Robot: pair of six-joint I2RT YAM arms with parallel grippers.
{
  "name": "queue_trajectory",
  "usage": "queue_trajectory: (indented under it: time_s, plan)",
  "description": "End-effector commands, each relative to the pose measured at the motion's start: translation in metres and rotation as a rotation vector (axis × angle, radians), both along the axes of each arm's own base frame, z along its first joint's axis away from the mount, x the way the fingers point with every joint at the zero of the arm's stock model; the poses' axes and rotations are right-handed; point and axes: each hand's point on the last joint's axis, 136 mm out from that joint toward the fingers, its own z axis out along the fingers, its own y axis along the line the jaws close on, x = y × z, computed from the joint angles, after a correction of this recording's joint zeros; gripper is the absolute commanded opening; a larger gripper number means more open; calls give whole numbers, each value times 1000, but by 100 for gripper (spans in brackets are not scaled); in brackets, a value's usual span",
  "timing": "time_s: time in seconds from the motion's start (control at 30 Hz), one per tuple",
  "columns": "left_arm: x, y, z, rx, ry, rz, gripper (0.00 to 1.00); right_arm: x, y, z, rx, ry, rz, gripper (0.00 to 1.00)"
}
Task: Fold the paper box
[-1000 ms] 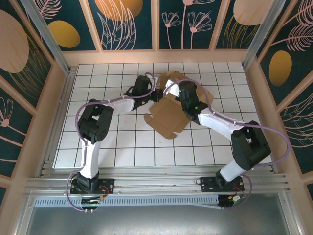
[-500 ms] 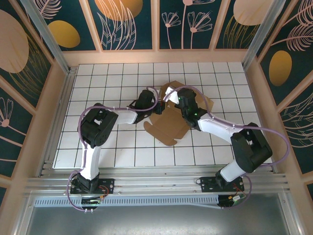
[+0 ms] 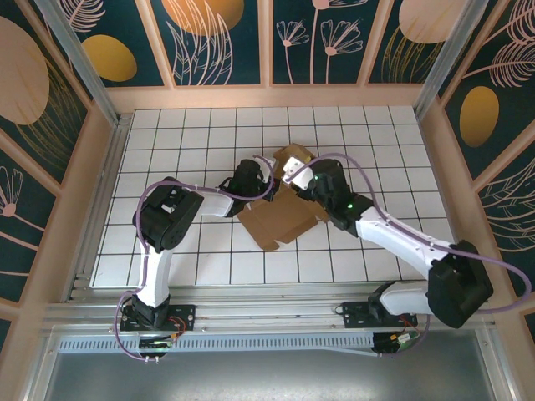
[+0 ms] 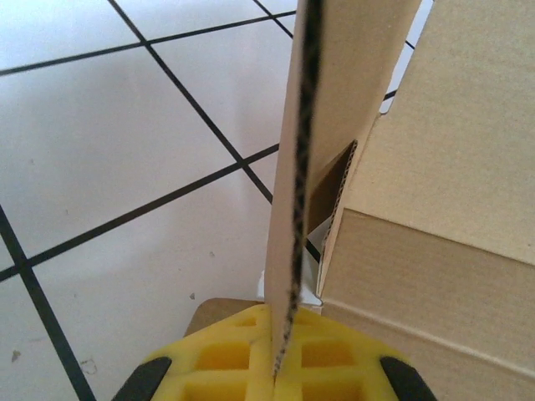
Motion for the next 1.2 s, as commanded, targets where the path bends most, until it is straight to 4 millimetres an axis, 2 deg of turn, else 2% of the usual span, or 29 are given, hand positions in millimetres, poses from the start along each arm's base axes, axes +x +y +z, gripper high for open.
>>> queue_trajectory:
  time_s: [0.0, 0.1, 0.17, 0.2, 0.3, 0.37, 0.47, 0.53, 0.77, 1.0, 1.17]
  plan:
    - [-4, -5, -2, 19, -61, -49, 0, -12, 13, 57, 256, 81, 47, 63]
    - [-8, -9, -1, 21, -78, -62, 0, -5, 4, 98, 446, 141, 41, 69]
    - [-11, -12, 2, 21, -91, -70, 0, 11, -21, 116, 596, 214, -7, 74]
    - [-12, -14, 4, 18, -98, -75, 0, 18, -33, 122, 671, 270, -19, 76]
    - [-14, -16, 7, 10, -108, -81, 0, 31, -59, 119, 812, 456, -30, 84]
    - [-15, -18, 7, 7, -110, -84, 0, 38, -76, 108, 866, 546, -71, 86]
    - [-15, -18, 11, 3, -117, -85, 0, 50, -107, 81, 981, 689, -184, 79]
    - [-15, -19, 14, 3, -123, -87, 0, 50, -115, 61, 1034, 789, -211, 75]
    - [-15, -20, 16, 13, -138, -90, 0, 36, -98, 4, 1107, 1034, -176, 77]
    - [-14, -21, 17, 21, -146, -92, 0, 28, -86, -36, 1081, 1133, -226, 64]
    - [-13, -24, 15, 22, -143, -96, 0, 29, -80, -55, 1049, 1163, -267, 59]
